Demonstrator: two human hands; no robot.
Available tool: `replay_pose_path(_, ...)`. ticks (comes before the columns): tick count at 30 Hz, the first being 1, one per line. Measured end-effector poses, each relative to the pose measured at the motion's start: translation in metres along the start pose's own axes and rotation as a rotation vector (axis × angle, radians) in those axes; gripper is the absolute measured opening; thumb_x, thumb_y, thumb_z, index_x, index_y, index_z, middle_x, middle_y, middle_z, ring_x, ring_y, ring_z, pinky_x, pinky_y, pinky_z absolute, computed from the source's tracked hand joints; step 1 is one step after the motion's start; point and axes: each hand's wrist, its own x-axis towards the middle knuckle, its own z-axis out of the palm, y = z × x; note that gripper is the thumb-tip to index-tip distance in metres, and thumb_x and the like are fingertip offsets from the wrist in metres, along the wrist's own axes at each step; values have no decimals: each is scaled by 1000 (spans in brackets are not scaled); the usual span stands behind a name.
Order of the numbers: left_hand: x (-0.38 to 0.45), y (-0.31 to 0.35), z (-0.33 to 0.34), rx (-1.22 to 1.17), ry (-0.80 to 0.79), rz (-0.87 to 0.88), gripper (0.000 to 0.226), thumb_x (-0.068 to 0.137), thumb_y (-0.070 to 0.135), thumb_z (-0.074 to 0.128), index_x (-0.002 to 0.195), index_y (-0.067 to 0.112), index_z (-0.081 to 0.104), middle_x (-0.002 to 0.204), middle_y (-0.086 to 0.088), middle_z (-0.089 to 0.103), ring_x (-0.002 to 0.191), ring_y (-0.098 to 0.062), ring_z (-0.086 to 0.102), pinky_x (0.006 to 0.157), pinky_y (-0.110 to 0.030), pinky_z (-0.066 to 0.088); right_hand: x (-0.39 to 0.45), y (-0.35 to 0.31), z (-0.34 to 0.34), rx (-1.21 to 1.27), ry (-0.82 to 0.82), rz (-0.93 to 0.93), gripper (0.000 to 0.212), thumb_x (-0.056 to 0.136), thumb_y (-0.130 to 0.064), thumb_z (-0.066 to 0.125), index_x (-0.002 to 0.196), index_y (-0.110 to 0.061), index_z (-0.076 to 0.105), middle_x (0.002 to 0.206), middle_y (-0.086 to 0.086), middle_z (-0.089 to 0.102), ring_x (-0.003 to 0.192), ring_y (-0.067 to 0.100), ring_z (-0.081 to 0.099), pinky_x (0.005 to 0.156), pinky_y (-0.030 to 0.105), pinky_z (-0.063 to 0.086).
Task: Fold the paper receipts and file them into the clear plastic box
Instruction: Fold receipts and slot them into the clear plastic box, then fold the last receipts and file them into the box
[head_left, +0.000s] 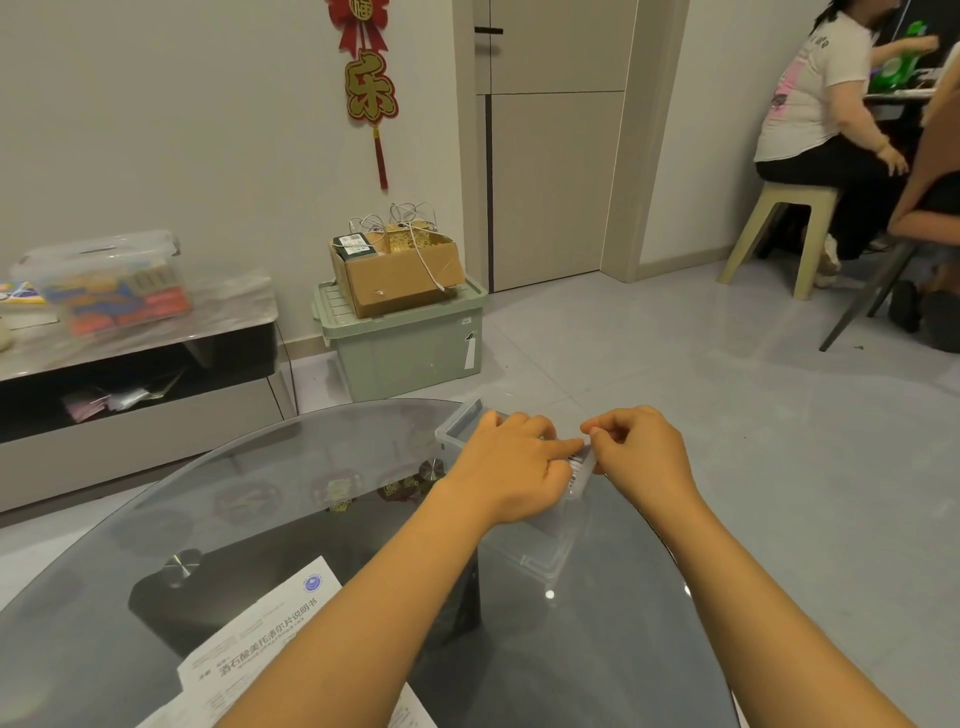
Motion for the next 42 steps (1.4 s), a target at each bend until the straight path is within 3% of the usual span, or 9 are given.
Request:
replay_pose_path(6,3,4,-4,1,-53,-19,68,79,37,9,138,39,42,136,-1,41,122,-17,35,101,-37,21,1,3,-1,1,-19,-6,21,88,-5,51,94,-9,71,85,-3,58,78,22,64,70,23,49)
replay_pose_path(14,3,9,-4,-36,-65,-16,65,81,35,10,135,32,47,133,-1,45,120,-18,37,101,-37,23,3,8,0,33,-38,-20,21,91,-7,51,99,-10,70,92,2,62,71,17,63,49,4,42)
replay_pose_path(19,6,12,-4,-56,-121,-97,49,95,33,17,133,31,48,136,-4,42,121,-21,34,101,-40,25,3,7,1,39,-44,-13,20,91,-7,51,97,-11,70,90,-1,60,70,18,64,49,5,40)
replay_pose_path(22,4,10,-4,-127,-89,-96,64,83,37,11,136,31,47,138,-1,44,124,-19,34,103,-39,24,3,9,2,48,-37,-16,20,91,-7,52,98,-10,70,83,-3,59,64,16,63,52,7,43)
replay_pose_path(27,-5,2,-6,-197,66,-115,69,78,35,14,138,20,47,141,0,43,131,-14,32,110,-34,14,2,11,4,-21,-15,-71,20,93,-14,52,104,-12,69,102,7,57,77,18,61,79,27,50)
replay_pose_path(31,-20,-4,-9,-181,157,-145,66,80,34,16,136,21,49,141,2,42,131,-11,31,112,-32,8,-3,11,0,-103,-32,-127,22,94,-21,51,110,-21,66,103,2,48,73,4,46,66,17,34)
replay_pose_path(35,-52,5,-21,-163,193,-158,64,81,33,16,136,22,47,142,3,40,133,-8,28,113,-30,5,-22,1,-6,-145,-86,-210,22,93,-27,53,112,-28,65,99,-3,44,75,5,46,68,19,36)
replay_pose_path(38,-76,9,-27,-164,187,-189,60,85,33,17,138,24,45,143,4,38,134,-9,26,113,-30,5,-36,-7,-4,-158,-154,-303,23,92,-30,54,113,-29,64,93,-8,42,68,-1,45,61,11,33)
replay_pose_path(42,-122,21,-32,-162,168,-247,44,97,23,29,139,26,43,143,6,38,134,-10,26,115,-34,8,-66,-21,-7,-190,-256,-414,24,92,-31,56,115,-30,63,99,-9,42,68,-7,42,69,14,37)
